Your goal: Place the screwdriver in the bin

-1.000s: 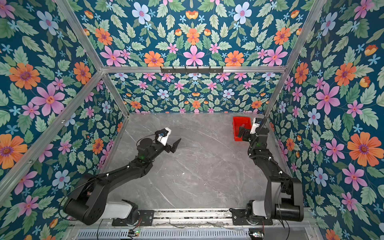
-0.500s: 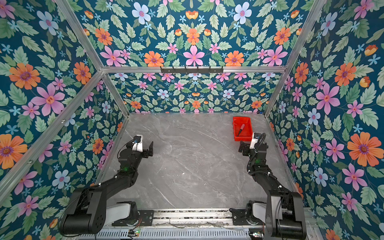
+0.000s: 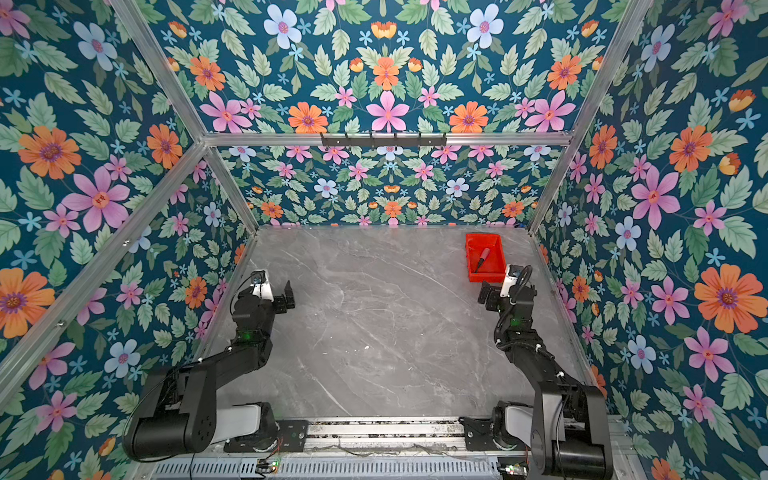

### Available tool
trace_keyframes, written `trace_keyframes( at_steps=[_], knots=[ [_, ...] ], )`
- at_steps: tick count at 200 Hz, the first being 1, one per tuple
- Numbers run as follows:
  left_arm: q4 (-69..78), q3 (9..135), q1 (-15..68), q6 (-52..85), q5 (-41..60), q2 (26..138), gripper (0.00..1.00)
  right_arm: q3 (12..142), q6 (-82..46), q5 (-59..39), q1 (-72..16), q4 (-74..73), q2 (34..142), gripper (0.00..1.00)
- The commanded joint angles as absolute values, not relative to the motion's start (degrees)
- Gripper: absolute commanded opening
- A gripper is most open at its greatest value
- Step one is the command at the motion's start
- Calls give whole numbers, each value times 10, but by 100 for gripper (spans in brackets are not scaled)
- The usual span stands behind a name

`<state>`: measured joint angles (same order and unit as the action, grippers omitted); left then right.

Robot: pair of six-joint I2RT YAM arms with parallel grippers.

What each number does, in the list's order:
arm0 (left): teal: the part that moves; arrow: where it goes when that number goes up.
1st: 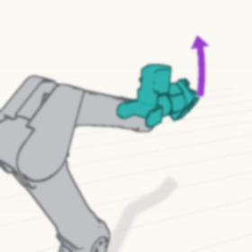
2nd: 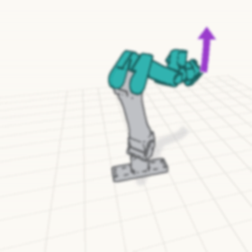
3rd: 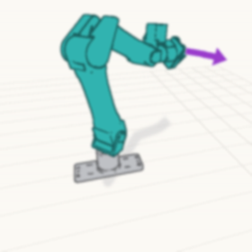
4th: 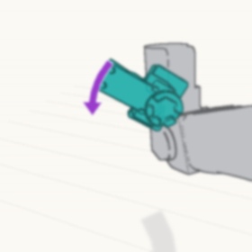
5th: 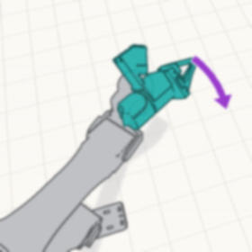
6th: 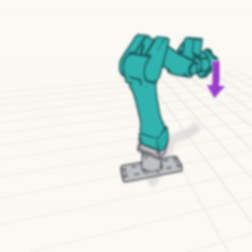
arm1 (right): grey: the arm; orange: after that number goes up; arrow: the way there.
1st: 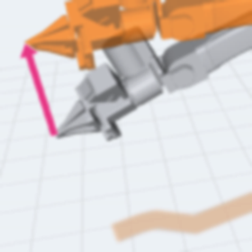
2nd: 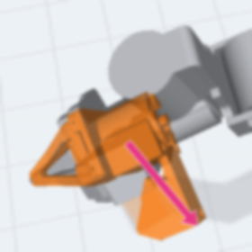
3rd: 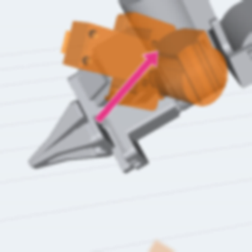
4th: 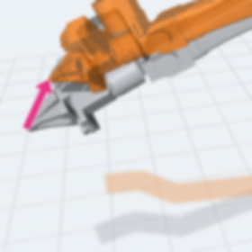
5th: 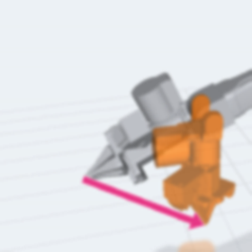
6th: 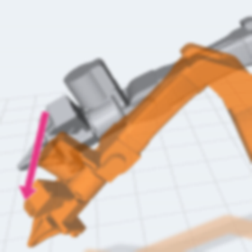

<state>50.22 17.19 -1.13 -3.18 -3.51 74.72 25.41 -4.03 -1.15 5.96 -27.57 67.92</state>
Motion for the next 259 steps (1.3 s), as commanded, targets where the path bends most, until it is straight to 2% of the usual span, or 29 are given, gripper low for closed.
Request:
trace_keyframes(
  at_steps=[1,35,75,113,134,151,171,184,259],
  knots=[
    [575,139,-13,-22,-46,756,100,252,-62,-3,59,-281,683,99],
    [660,127,-15,-53,-65,808,100,236,-70,-27,59,-329,731,99],
    [614,152,-18,-45,-71,814,100,202,-71,-27,59,-444,799,99],
    [564,164,-17,-3,-55,797,100,207,-67,-37,58,-431,799,99],
    [675,144,-17,29,-27,835,100,207,-67,-37,58,-428,799,99],
    [683,161,-18,30,-29,881,100,207,-67,-37,59,-429,799,99],
    [763,147,-17,24,-17,931,100,207,-67,-37,59,-429,799,99],
    [726,148,-18,30,-17,918,100,207,-66,-37,58,-429,799,99],
    [750,147,-16,25,-24,926,100,207,-66,-37,58,-428,799,99]
  ],
)
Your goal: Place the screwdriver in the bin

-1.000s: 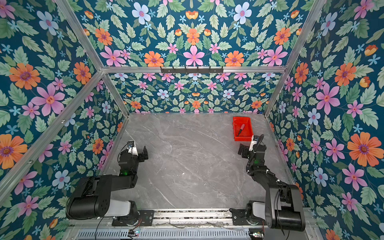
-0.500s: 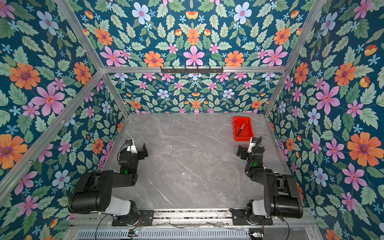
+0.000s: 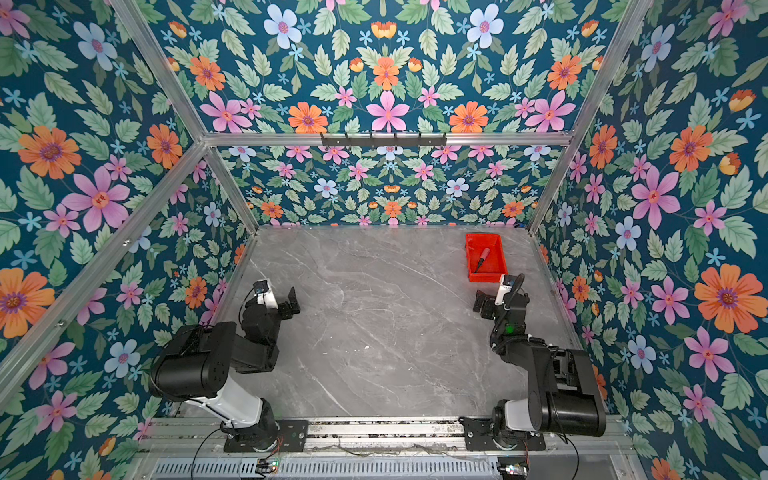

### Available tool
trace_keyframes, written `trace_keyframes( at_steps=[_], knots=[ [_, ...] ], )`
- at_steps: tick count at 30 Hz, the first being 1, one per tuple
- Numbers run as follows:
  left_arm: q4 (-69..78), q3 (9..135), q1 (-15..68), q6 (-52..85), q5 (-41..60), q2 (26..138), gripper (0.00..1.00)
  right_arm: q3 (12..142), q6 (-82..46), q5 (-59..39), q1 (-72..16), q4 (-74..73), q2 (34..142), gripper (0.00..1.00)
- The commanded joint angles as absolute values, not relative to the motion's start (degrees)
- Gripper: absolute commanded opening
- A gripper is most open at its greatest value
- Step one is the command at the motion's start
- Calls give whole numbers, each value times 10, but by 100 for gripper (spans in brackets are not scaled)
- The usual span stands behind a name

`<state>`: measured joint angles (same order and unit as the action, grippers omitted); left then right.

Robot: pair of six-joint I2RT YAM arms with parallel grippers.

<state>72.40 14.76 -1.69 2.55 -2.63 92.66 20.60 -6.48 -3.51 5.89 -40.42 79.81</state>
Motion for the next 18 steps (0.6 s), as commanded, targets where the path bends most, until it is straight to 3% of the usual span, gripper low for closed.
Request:
trace_keyframes(
  at_steps=[1,18],
  knots=[
    [749,147,-16,25,-24,926,100,207,-66,-37,59,-428,799,99],
    [714,166,-5,1,0,927,100,208,-65,-36,58,-427,800,99]
  ],
)
